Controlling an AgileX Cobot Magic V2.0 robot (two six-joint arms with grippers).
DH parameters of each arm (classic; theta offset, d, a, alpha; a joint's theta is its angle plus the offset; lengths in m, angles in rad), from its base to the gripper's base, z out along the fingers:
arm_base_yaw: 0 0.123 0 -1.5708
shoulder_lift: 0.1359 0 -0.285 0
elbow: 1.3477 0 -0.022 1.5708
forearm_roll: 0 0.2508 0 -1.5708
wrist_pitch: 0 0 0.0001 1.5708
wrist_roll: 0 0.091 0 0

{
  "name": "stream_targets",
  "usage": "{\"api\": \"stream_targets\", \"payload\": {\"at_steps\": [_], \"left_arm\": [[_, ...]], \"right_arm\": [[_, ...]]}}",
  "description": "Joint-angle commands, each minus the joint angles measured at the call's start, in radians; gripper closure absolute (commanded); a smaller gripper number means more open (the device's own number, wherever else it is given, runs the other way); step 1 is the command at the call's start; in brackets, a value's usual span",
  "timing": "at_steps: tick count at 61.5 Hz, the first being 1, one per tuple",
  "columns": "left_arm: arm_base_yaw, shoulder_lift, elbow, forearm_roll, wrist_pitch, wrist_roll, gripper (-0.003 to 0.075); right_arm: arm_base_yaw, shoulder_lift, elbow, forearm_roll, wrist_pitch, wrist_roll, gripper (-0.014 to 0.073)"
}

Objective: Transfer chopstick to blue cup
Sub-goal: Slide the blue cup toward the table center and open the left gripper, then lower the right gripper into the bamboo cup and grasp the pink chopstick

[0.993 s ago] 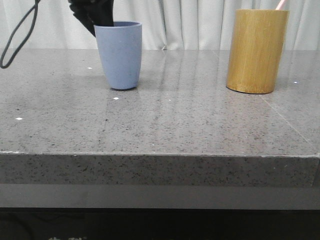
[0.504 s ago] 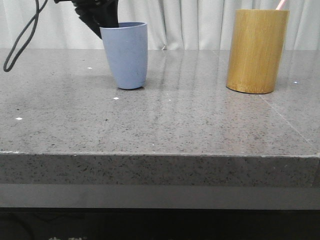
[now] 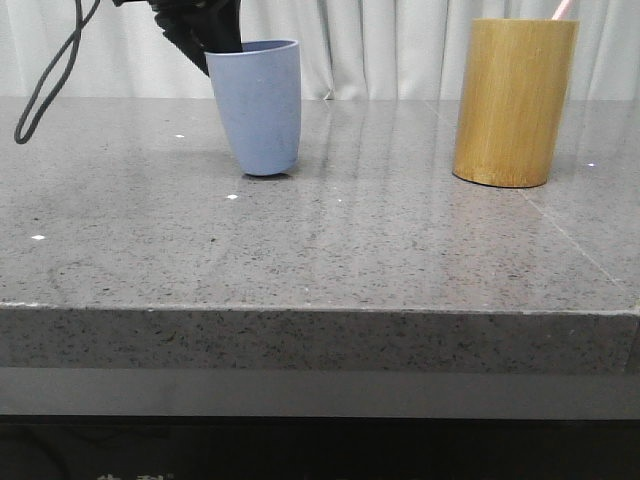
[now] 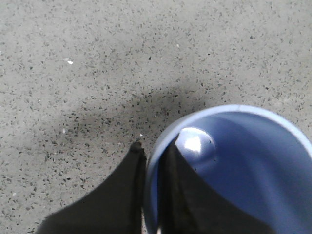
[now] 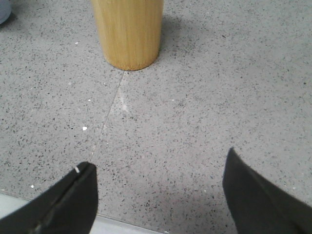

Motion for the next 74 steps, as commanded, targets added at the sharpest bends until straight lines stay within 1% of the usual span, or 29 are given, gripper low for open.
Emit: {"api": "stream_targets", "payload": {"at_steps": [1,8,12,19,22,31,39,52,59,63,70,74], "left_arm": [[-0.009,-0.058,-0.031,-0.018,-0.045,0.003,0.0723],[-0.009,-0.058,-0.031,-0.018,-0.045,0.003,0.0639],[-0.009,-0.058,-0.031,-0.018,-0.047,0.003,0.0553],[-0.009,-0.058,-0.031,-0.018,-0.053,0.003,0.0442],[-0.009,-0.058,-0.031,-0.018,-0.053,0.003,0.0421],[-0.009,-0.059,-0.061,-0.018,-0.043,0.003,0.0417],[-0.009,-0.059,-0.129,-0.018,-0.02,0.003,0.0417],[-0.009,-0.059,-0.236,-0.014,0.053,0.003,0.0417],[-0.009,-0.063,-0.284,0.01,0.104,0.003,0.0417],[-0.009,-0.075,-0.289,0.013,0.104,0.003,0.0417],[-0.009,-0.104,-0.288,0.013,0.111,0.003,0.0417],[-0.009,-0.137,-0.274,0.013,0.111,-0.005,0.0417]], "right_arm": [[-0.001,0.0,-0.033,0.008,-0.069,-0.008,0.0044],[-0.001,0.0,-0.033,0.008,-0.069,-0.008,0.0044],[-0.001,0.0,-0.033,0.01,-0.069,-0.008,0.0044],[-0.001,0.0,-0.033,0.01,-0.069,-0.008,0.0044],[-0.001,0.0,-0.033,0.01,-0.069,-0.008,0.0044],[-0.001,0.0,-0.033,0.01,-0.069,-0.008,0.0044],[-0.001,0.0,-0.033,0.011,-0.073,-0.008,0.0044],[-0.005,0.0,-0.034,0.03,-0.138,0.002,0.0044],[-0.046,0.001,-0.051,0.03,-0.175,0.067,0.0044],[-0.092,0.015,-0.071,0.033,-0.18,0.093,0.0044],[-0.168,0.06,-0.119,0.064,-0.177,0.095,0.0044],[-0.218,0.104,-0.157,0.103,-0.169,0.095,0.0044]]}}
